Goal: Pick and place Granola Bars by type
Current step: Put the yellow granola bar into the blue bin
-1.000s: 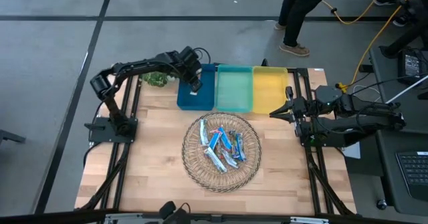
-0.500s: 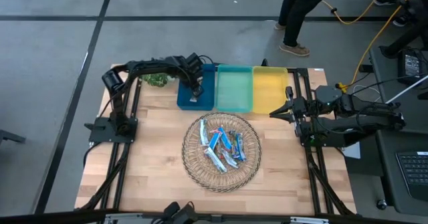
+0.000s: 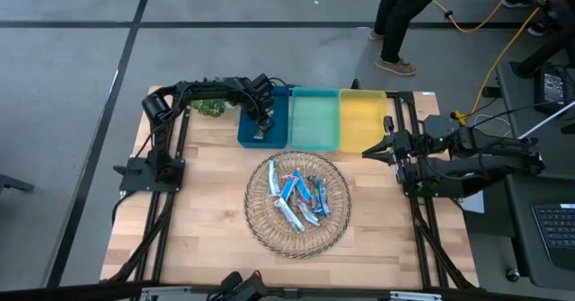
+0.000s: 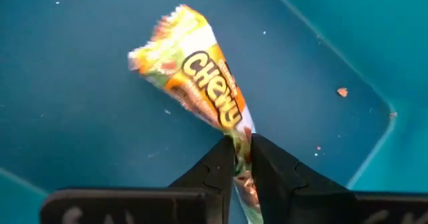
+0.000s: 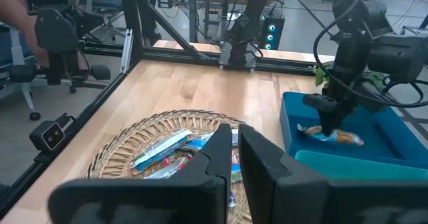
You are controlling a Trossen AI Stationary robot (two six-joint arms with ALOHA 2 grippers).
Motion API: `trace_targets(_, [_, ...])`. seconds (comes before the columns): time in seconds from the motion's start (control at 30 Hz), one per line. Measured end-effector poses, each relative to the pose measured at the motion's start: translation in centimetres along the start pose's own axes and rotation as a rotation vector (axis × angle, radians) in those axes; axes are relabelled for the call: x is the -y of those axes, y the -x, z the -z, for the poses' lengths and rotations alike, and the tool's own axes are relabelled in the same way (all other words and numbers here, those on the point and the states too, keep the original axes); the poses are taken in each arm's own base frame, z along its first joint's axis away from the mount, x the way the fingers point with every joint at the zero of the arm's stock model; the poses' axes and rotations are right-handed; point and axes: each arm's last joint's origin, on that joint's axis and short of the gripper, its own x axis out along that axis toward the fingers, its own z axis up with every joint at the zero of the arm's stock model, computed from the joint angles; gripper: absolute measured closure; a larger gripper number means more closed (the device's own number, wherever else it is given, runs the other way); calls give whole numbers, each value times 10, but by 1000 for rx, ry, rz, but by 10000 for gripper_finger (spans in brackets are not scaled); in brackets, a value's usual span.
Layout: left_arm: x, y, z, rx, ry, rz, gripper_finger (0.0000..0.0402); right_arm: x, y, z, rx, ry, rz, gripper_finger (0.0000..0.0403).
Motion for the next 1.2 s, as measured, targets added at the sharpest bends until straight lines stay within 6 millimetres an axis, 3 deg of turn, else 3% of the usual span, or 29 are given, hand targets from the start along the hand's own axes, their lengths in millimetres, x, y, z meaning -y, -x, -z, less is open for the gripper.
trace_targets(0.27, [0, 1, 0, 1, 6, -5, 314, 0, 0, 0, 0, 0, 2, 370])
trace_targets(0.47, [3, 15, -1, 41, 2, -3, 292, 0, 0, 0, 0, 0, 3, 370])
trace_targets(0.9, [20, 58, -2, 165, -22, 15, 288, 0, 0, 0, 0, 0, 2, 370])
trace_targets(1.2, [42, 72, 2, 196, -66, 41, 288, 0, 0, 0, 1, 0, 2, 370])
